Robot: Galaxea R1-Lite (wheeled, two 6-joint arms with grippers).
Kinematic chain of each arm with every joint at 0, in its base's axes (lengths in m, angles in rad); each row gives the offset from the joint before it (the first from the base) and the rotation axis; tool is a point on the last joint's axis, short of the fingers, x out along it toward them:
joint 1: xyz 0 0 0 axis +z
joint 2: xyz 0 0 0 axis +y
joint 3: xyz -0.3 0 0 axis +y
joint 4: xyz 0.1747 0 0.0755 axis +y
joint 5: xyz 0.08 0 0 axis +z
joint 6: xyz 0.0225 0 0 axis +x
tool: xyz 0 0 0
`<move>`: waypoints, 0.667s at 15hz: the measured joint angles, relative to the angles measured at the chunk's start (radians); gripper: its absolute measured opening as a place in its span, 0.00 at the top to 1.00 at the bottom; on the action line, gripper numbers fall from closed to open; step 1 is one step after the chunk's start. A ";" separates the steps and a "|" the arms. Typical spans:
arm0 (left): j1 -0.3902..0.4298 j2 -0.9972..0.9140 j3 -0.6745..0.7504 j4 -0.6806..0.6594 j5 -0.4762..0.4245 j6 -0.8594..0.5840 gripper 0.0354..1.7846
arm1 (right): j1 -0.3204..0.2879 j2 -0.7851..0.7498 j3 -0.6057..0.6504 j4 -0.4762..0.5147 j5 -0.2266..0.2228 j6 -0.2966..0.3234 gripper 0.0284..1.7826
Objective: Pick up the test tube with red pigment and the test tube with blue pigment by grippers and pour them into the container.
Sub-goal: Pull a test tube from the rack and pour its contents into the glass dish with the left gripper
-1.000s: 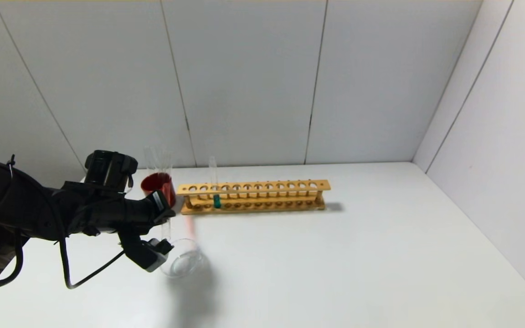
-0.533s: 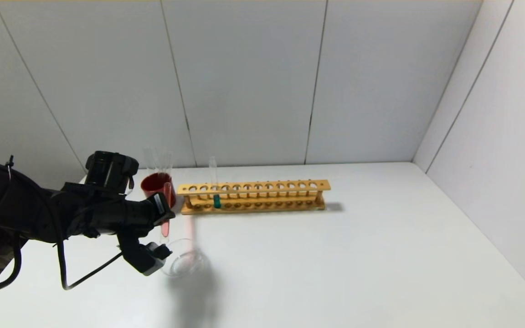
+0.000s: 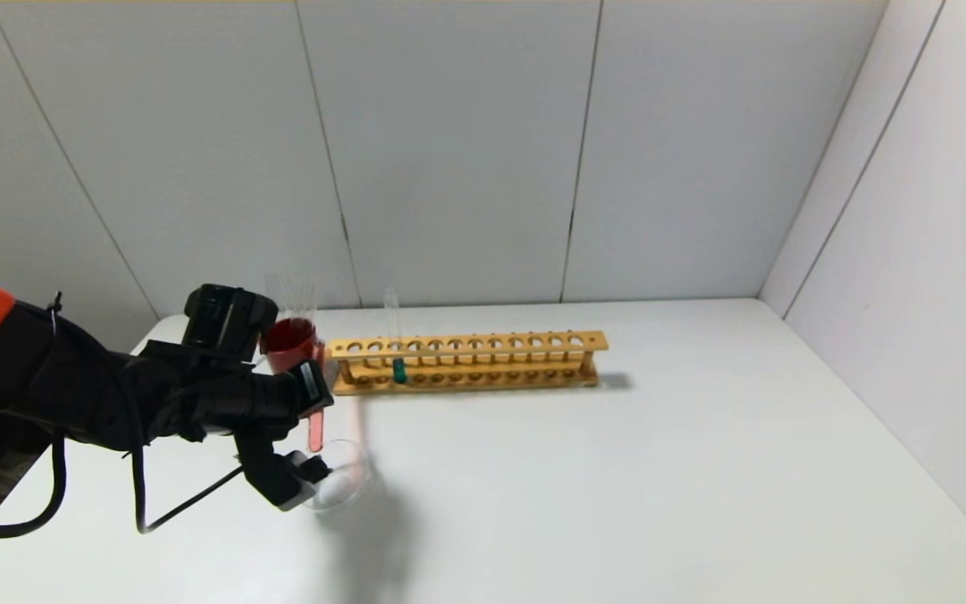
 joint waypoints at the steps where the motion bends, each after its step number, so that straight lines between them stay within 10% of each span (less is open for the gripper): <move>1: -0.001 0.001 0.002 -0.012 0.001 0.006 0.84 | 0.000 0.000 0.000 0.000 0.000 0.000 0.02; 10: -0.012 0.007 0.011 -0.023 0.037 0.044 0.84 | 0.000 0.000 0.000 0.000 0.000 0.000 0.02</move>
